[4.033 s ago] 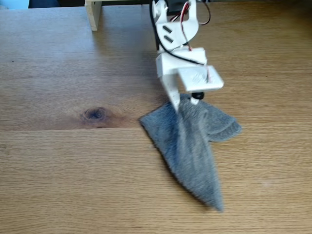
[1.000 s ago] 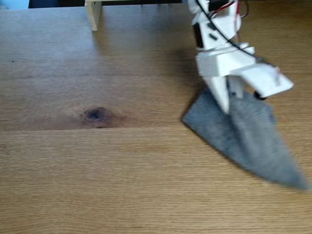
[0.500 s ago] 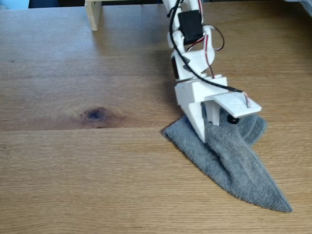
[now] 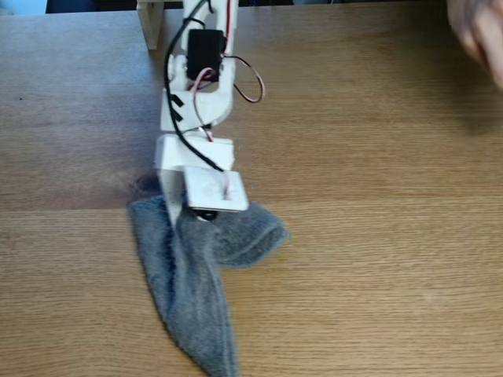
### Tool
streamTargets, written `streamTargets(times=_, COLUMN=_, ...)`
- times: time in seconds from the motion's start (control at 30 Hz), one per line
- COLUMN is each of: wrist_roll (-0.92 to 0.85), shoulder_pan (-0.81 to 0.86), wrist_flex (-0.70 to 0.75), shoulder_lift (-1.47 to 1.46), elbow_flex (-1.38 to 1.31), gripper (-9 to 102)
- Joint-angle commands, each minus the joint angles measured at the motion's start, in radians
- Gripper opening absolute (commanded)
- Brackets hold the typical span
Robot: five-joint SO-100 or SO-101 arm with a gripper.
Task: Clean the area in front of the robot
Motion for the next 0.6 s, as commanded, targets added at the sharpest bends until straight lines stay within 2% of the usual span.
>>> streamTargets(times=0.0, wrist_roll=0.087, shoulder_pan=0.104, wrist_flex=0.196, shoulder_lift=0.204, elbow_flex=-0.023, gripper=0)
streamTargets(times=0.3, wrist_roll=0.383, shoulder_pan=0.17, wrist_flex=0.721, shoulder_lift=0.744, elbow_flex=-0.023, gripper=0)
streamTargets(times=0.43, wrist_roll=0.411, shoulder_pan=0.256, wrist_flex=0.977, shoulder_lift=0.862, elbow_flex=-0.023, gripper=0)
streamTargets(times=0.57, wrist_roll=0.342, shoulder_pan=0.362, wrist_flex=1.197, shoulder_lift=0.917, elbow_flex=-0.021, gripper=0)
